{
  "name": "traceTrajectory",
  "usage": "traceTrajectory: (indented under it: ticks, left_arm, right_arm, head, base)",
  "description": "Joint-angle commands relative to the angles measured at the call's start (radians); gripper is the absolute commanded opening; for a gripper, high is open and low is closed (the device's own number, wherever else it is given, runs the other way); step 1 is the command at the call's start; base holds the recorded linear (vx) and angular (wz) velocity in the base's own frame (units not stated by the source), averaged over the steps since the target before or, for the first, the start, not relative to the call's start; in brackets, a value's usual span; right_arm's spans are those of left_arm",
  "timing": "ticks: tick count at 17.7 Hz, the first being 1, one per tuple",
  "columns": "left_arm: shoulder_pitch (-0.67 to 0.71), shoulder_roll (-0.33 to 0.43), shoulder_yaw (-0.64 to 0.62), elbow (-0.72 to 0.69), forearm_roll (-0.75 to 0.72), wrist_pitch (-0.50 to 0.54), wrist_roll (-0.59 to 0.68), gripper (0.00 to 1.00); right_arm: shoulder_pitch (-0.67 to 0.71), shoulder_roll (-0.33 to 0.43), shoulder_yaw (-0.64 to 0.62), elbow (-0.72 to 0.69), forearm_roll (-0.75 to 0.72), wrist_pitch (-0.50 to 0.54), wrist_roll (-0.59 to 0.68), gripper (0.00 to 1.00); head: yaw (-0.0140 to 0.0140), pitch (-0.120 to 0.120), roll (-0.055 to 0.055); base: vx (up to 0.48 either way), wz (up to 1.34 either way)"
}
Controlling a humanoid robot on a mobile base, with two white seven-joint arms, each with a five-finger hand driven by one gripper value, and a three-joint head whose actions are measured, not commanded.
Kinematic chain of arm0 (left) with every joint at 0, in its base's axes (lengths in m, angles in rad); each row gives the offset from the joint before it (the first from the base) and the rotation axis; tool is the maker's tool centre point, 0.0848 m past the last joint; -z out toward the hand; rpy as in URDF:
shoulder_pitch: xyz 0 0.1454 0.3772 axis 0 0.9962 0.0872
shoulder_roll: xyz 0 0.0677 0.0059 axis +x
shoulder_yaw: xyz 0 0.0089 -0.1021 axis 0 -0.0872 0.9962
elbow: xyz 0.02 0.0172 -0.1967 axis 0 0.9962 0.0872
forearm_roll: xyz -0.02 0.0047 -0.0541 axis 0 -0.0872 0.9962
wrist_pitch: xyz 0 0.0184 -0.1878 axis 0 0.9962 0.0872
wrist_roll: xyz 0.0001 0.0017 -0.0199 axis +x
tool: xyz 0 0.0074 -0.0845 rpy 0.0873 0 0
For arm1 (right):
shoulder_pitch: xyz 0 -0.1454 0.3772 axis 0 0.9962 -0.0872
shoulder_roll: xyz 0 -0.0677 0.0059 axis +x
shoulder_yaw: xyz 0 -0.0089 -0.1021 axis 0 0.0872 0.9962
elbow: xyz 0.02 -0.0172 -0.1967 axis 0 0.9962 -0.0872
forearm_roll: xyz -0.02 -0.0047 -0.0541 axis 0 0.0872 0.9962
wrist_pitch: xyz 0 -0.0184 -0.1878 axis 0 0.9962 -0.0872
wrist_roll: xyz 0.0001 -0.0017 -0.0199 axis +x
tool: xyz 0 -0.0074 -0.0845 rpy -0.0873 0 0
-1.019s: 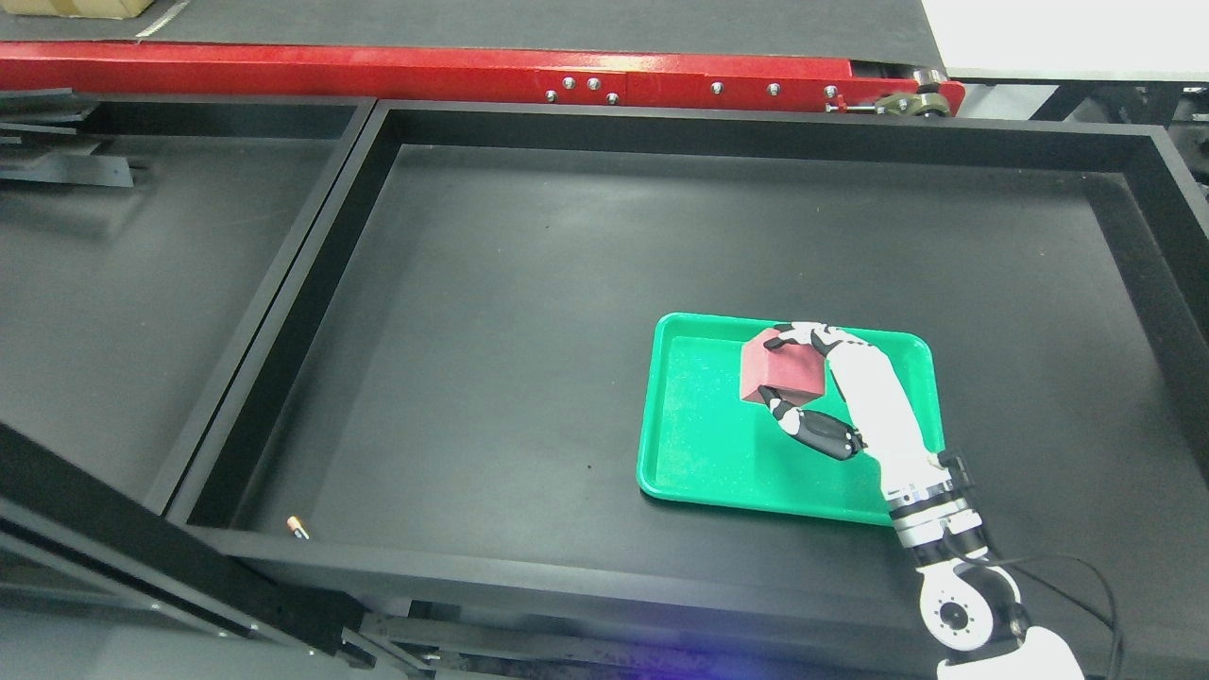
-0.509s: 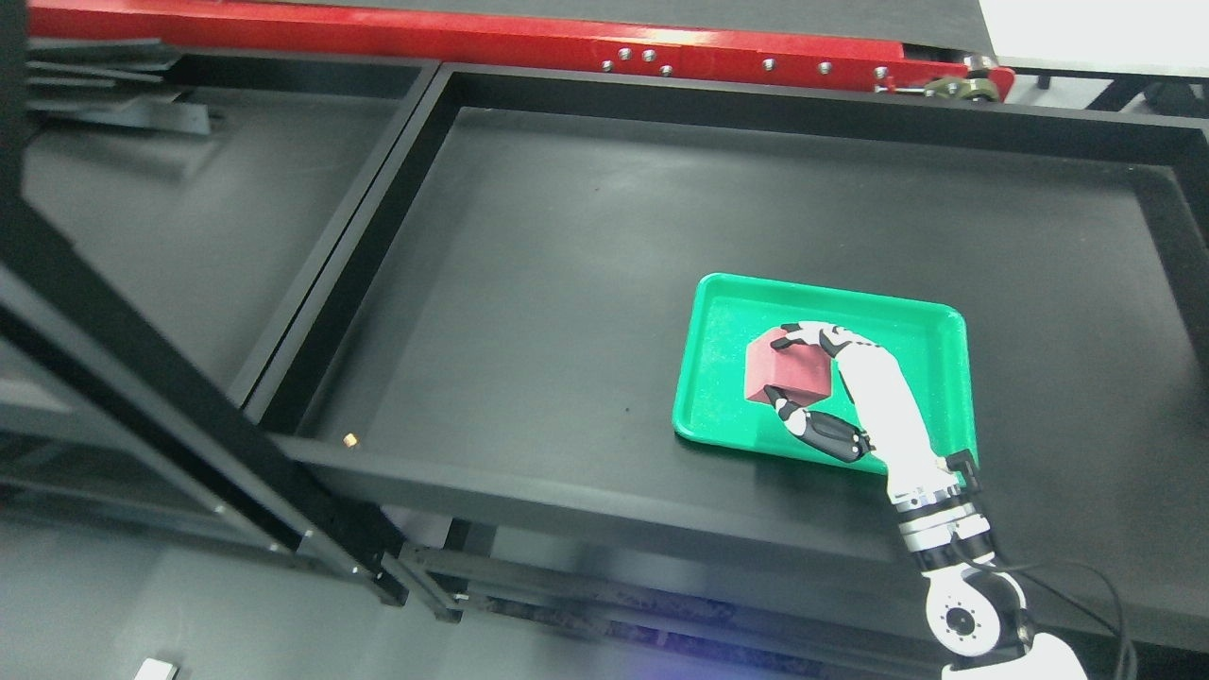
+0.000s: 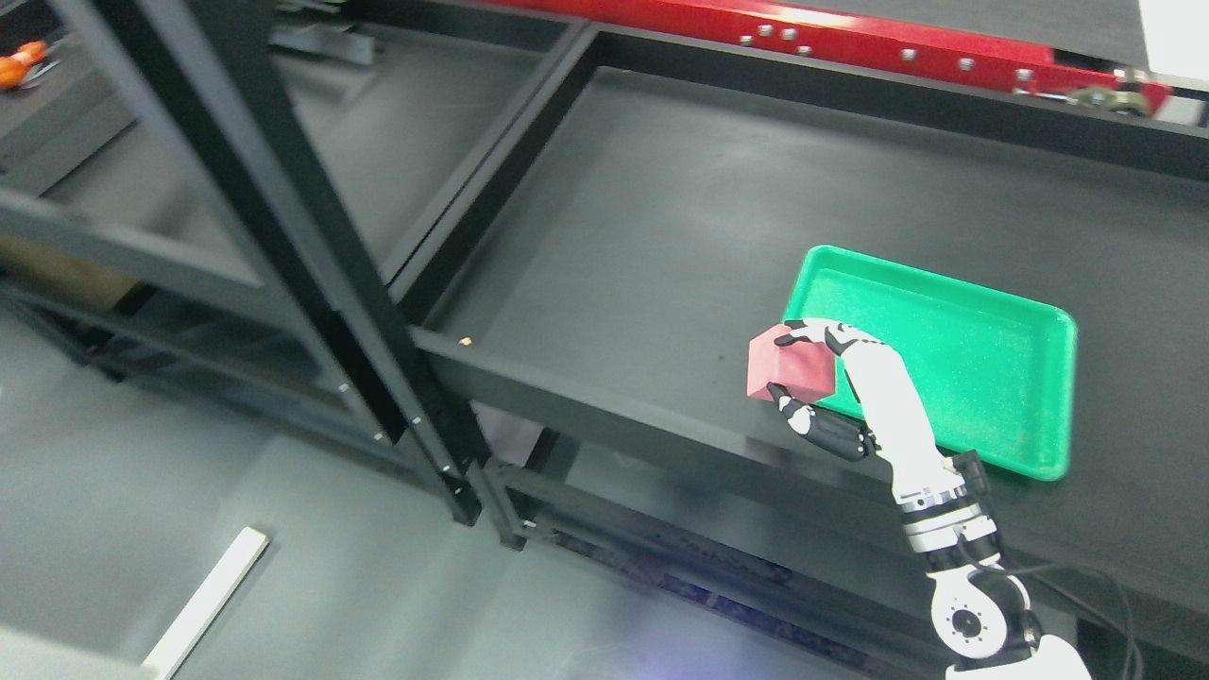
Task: Pick pink block from left shelf to tray
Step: 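Turn away from the shelf carrying the pink cube toward the white table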
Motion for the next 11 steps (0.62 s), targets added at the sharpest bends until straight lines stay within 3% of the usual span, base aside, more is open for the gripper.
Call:
traceTrajectory:
  ticks: [1, 11]
  left_arm:
    - [0.018, 0.017, 0.000, -0.017, 0.000, 0.000, 0.000, 1.00]
    - [0.020, 0.017, 0.000, -0.017, 0.000, 0.000, 0.000, 1.00]
  right_arm:
    - [0.001, -0.017, -0.028, -0.008, -0.016, -0.007, 0.000, 0.05]
    - [0.008, -0.017, -0.027, -0.015, -0.016, -0.013, 0.000, 0.05]
  head:
    - [0.0000, 0.000, 0.000]
    - [0.0000, 0.000, 0.000]
  base:
    - [-0.123, 0.55]
    - [-0.140, 0.64]
